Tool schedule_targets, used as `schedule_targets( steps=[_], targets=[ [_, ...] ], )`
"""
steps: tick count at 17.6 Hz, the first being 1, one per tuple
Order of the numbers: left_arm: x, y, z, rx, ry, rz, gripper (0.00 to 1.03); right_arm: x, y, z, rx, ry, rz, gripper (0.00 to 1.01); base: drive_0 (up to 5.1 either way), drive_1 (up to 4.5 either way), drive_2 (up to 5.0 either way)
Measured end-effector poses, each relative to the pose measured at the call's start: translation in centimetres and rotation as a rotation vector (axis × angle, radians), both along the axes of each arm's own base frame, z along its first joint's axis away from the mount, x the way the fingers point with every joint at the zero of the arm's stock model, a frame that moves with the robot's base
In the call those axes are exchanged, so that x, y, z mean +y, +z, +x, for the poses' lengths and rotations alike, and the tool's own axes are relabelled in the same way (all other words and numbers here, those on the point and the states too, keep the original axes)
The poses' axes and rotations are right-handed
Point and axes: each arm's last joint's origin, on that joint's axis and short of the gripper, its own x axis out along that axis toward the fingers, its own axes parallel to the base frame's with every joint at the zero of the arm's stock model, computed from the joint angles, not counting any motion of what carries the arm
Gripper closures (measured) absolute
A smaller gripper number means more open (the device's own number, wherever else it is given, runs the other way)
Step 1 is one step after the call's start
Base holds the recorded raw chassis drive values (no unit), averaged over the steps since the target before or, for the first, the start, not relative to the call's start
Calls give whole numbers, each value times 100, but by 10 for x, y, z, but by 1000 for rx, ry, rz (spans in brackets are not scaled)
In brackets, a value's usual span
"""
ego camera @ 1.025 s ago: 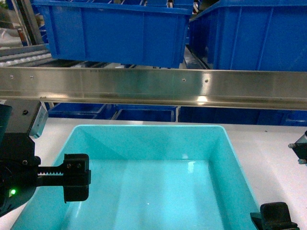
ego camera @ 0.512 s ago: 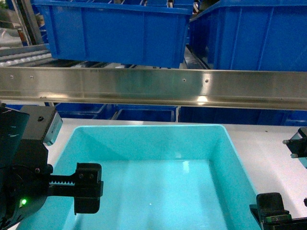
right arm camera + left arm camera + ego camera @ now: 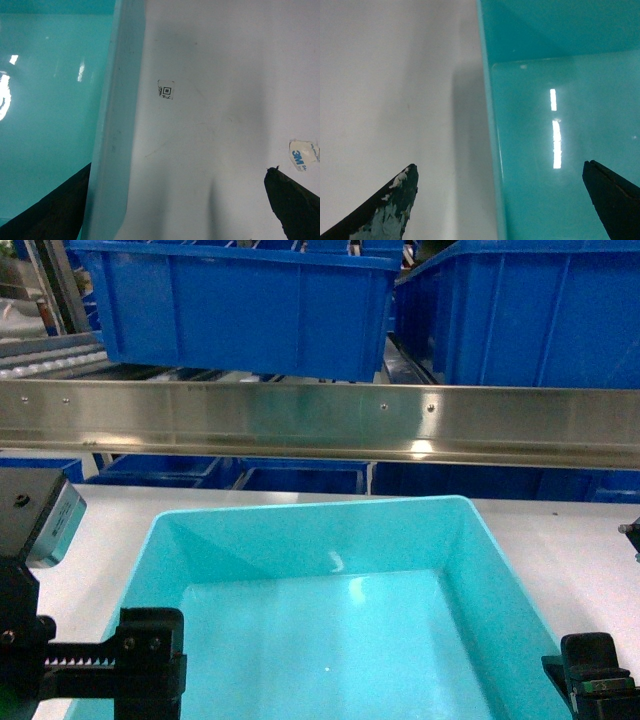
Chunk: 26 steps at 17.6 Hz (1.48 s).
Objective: Organize blue bins on left shelf correctly
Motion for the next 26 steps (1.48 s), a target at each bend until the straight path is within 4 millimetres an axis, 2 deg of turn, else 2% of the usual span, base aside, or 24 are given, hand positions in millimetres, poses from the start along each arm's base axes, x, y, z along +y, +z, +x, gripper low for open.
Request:
schedule_targets(
  steps=[4,8,14,15,18,25,26],
  targets=[
    [5,-15,-10,49,58,8,5,0,0,0,-1,0,-1,3,0,0,0],
    [8,-35,-5,79,99,20,5,2,0,-1,1,3,-14,3,0,0,0],
    [9,-38,-4,79,103,30,5,6,-2,-1,-7,5,-67,3,0,0,0],
    [9,-38,-4,79,103,31,9,6,-2,-1,-7,5,-66,6,0,0,0],
    [9,-38,-4,82,97,25,29,7,-2,-1,-6,10,-61,26,0,0,0],
    [1,-36,-2,83,32,-31,95,14,-2,-3,2,77,-16,93,0,0,0],
    [0,-35,-2,83,28,-43,102,14,-1,-3,4,72,-7,99,0,0,0]
  ],
)
